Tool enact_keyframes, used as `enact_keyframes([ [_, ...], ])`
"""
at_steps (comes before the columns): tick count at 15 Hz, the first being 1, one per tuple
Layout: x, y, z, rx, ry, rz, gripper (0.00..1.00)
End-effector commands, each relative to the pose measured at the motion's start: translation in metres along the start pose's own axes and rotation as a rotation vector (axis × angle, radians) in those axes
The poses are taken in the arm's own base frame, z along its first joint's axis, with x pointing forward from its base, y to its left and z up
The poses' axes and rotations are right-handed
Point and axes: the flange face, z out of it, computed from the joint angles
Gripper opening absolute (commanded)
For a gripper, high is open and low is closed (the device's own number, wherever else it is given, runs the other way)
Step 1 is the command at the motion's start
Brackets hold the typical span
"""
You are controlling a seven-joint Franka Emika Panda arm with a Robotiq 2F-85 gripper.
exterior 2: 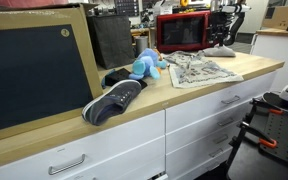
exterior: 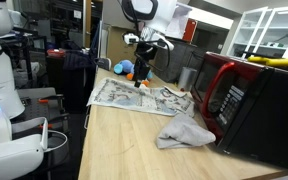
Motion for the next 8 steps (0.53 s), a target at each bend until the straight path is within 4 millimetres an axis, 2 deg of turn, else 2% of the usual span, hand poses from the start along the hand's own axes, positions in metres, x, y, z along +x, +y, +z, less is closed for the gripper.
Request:
enact_keyframes([
  [1,0.029,-0.009,-0.004,-0.045,-0.035,0.025,0.99],
  [4,0.017,0.0,0.014,-0.128,-0.082,-0.023,1.0],
  [8,0.021,0.003,0.022,-0.144,-0.092,-0.039,1.0],
])
